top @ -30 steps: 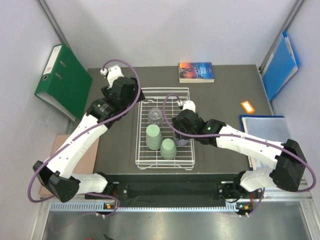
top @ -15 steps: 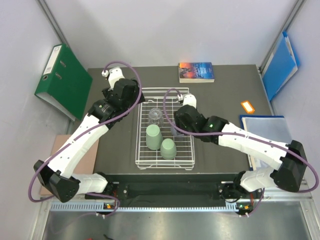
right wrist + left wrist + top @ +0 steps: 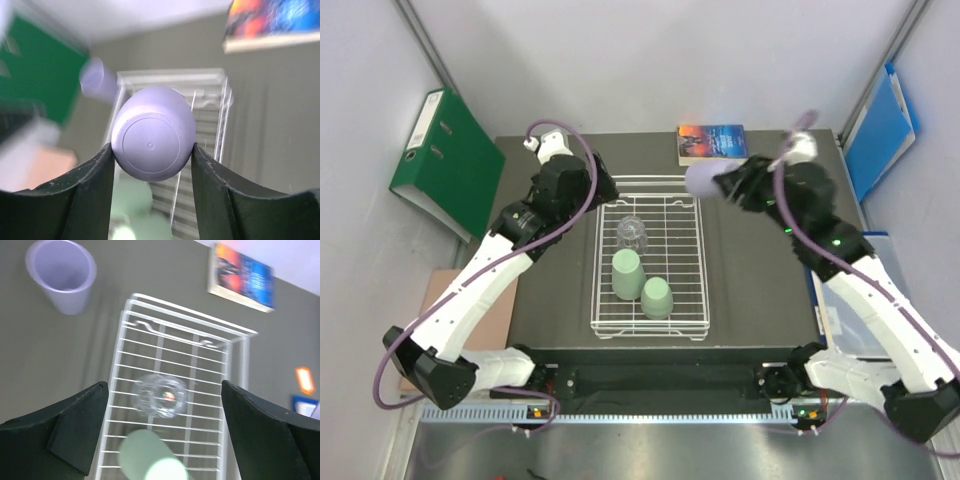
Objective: Unload the cups from the dish rack
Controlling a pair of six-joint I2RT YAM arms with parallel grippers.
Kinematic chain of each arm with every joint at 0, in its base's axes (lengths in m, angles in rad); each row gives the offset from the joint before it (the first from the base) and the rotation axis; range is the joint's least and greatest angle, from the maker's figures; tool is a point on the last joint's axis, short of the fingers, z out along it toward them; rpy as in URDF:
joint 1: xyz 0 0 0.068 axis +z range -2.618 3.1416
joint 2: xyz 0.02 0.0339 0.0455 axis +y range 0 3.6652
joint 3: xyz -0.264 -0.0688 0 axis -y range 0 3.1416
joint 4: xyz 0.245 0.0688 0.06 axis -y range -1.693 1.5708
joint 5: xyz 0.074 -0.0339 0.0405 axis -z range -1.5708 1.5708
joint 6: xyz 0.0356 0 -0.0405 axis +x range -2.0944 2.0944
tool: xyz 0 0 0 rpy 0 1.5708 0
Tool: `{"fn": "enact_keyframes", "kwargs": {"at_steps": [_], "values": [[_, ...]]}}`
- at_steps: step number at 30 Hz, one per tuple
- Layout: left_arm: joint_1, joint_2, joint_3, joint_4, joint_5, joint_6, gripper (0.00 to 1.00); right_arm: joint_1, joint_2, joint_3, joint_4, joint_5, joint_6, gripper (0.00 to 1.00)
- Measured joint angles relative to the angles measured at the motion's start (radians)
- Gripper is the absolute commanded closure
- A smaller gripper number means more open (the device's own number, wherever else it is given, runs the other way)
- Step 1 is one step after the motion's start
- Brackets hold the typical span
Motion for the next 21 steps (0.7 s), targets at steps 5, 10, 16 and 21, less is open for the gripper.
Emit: {"fn": "enact_keyframes", "kwargs": {"at_steps": [5, 10, 16, 21], "values": [[0.017, -0.055, -0.071, 0.142, 0.179, -0.053, 0.01, -0.387, -0.082, -0.259, 0.46, -0.411, 0.296, 1.0], [0.136, -0.16, -0.261, 0.429, 0.505, -0.217, 0.01, -0.415, 0.028, -0.467, 0.846, -0.671, 0.601, 1.0], [0.214, -0.089, -0.36, 0.797, 0.814, -0.442, 0.01, -0.416, 0.06, -0.501, 1.012, -0.782, 0.731, 1.0], [0.204, 0.009, -0.365, 1.036, 0.983, -0.584, 0.03, -0.415, 0.057, -0.501, 1.092, -0.818, 0.764, 1.0]]}}
